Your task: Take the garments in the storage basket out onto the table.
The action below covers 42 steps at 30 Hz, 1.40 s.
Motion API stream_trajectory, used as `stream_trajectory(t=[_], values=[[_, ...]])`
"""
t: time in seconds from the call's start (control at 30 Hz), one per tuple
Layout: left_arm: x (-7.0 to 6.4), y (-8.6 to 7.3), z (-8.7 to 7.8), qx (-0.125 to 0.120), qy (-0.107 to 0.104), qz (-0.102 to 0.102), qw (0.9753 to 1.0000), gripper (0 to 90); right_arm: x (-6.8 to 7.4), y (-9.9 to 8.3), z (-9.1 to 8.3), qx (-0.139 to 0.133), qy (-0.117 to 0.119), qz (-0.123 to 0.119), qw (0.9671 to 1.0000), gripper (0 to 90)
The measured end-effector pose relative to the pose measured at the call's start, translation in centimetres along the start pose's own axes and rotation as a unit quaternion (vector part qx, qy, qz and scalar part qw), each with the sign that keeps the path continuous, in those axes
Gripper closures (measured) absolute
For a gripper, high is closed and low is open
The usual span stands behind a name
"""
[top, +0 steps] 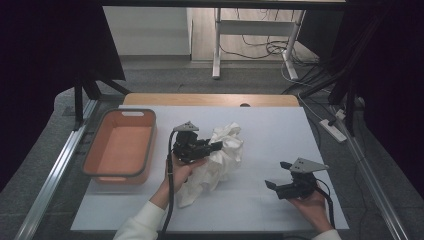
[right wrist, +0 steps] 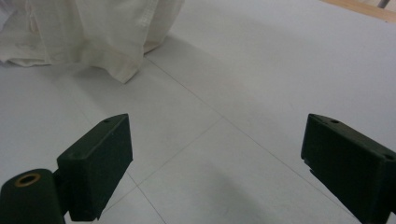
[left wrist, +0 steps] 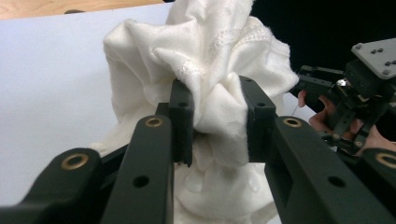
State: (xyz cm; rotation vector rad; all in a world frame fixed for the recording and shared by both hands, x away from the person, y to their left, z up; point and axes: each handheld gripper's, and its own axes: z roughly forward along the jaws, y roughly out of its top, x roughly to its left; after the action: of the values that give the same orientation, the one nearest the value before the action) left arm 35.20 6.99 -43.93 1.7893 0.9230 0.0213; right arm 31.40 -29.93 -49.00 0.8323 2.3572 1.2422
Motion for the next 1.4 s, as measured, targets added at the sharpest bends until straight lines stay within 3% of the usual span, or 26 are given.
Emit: stream_trajectory(t=[0.47, 0.73, 1.1, 1.3, 1.4], values=[[0.8, 0.8, 1.8, 0.008, 0.000, 0.008, 0.9999, 69.9, -0.1, -0.1, 0.1, 0.006, -0.005, 0.000, 1.0000, 8.9], [1.9, 0.4, 2.7, 0.022, 0.022, 0.005, 0.9995, 69.3, 0.2, -0.2, 0.1, 0.007, -0.007, 0.000, 1.0000, 8.9], [3.2, -1.1, 5.0, 0.063, 0.048, 0.001, 0.9969, 67.6, 0.1, -0.3, 0.1, 0.008, -0.006, 0.001, 1.0000, 8.9], [3.6, -1.3, 4.9, 0.061, 0.049, -0.004, 0.9969, 66.3, 0.0, -0.3, 0.0, 0.008, -0.006, 0.001, 1.0000, 8.9], [3.7, -1.3, 4.9, 0.061, 0.051, -0.005, 0.9968, 60.5, 0.0, -0.3, 0.1, 0.008, -0.006, 0.002, 0.9999, 8.9]])
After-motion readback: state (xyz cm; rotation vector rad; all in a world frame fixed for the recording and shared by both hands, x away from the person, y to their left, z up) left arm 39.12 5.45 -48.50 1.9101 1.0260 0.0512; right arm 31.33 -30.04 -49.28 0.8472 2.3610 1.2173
